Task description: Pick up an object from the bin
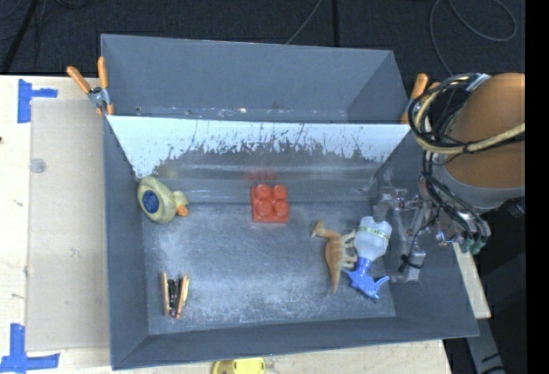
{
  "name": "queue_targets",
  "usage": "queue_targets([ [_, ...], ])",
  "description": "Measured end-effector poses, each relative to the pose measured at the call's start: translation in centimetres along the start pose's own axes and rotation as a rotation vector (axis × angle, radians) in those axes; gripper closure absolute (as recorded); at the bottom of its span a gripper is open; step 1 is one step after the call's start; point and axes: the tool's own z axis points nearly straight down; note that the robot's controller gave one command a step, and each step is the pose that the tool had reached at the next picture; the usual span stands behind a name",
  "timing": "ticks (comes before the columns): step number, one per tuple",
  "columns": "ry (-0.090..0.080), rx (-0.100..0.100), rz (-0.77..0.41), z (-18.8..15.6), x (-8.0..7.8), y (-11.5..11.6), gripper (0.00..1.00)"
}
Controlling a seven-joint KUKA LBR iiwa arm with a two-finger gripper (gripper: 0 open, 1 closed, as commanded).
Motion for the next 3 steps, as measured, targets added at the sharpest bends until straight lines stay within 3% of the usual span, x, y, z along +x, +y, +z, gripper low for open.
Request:
queue_targets([
  [1, -0.008, 0.001, -0.003, -0.4, -0.1, 0.0, 0.00],
  [2, -0.013, 0.003, -0.044, 3.8, -3.7, 1.4, 0.00],
  [3, -0.006, 0.000, -0.030, 7.4, -3.2, 1.4, 0.00],
])
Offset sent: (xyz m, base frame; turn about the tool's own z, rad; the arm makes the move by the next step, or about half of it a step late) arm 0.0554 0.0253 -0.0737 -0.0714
